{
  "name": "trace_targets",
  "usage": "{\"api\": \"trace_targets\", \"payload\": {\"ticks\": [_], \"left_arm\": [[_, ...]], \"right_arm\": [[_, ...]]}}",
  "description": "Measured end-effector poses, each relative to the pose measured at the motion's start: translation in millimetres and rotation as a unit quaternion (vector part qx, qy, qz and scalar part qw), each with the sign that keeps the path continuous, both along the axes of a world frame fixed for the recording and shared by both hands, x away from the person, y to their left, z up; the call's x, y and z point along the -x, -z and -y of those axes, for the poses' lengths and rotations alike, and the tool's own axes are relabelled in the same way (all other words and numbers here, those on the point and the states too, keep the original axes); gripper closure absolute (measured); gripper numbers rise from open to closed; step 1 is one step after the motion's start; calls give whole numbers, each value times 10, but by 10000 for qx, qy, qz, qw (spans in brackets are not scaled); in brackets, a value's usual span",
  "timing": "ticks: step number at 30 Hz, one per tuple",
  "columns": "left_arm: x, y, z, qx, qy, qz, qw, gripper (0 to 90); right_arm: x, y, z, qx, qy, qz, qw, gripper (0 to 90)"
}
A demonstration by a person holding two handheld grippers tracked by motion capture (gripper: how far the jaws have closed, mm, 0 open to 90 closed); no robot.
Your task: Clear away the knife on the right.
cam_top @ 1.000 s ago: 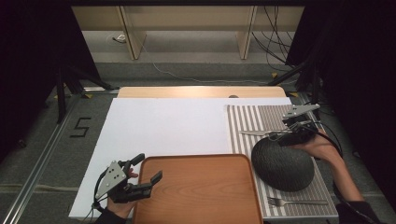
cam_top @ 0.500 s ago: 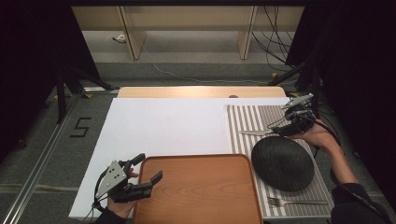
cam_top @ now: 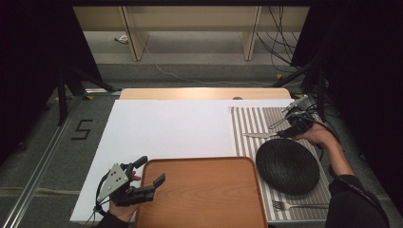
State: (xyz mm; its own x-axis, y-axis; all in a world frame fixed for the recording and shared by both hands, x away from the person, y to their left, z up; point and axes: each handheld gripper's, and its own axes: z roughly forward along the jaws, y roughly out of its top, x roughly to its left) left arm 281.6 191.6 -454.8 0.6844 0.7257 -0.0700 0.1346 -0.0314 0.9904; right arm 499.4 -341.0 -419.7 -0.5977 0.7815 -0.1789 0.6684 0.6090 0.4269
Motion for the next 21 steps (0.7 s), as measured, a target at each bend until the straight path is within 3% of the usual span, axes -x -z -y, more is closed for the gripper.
{"api": "trace_targets", "payload": {"ticks": [2, 6, 13, 19, 21], "left_arm": [[5, -5, -1, 2, 7, 22, 10000, 159], [6, -6, -10, 32, 20, 23, 10000, 158], [3, -9, -10, 53, 29, 9, 10000, 159], [3, -10, -9, 49, 28, 1, 10000, 161], [2, -12, -17, 62, 29, -21, 10000, 161]], "right_arm": [[-52, 43, 28, 129, 28, -124, 9998, 303], [-130, 68, 65, 9, 141, -91, 9999, 315], [-225, 90, 76, 84, 150, -308, 9994, 324], [-270, 155, 116, 279, 206, -434, 9985, 336], [-275, 175, 115, 256, 162, -363, 9989, 339]]}}
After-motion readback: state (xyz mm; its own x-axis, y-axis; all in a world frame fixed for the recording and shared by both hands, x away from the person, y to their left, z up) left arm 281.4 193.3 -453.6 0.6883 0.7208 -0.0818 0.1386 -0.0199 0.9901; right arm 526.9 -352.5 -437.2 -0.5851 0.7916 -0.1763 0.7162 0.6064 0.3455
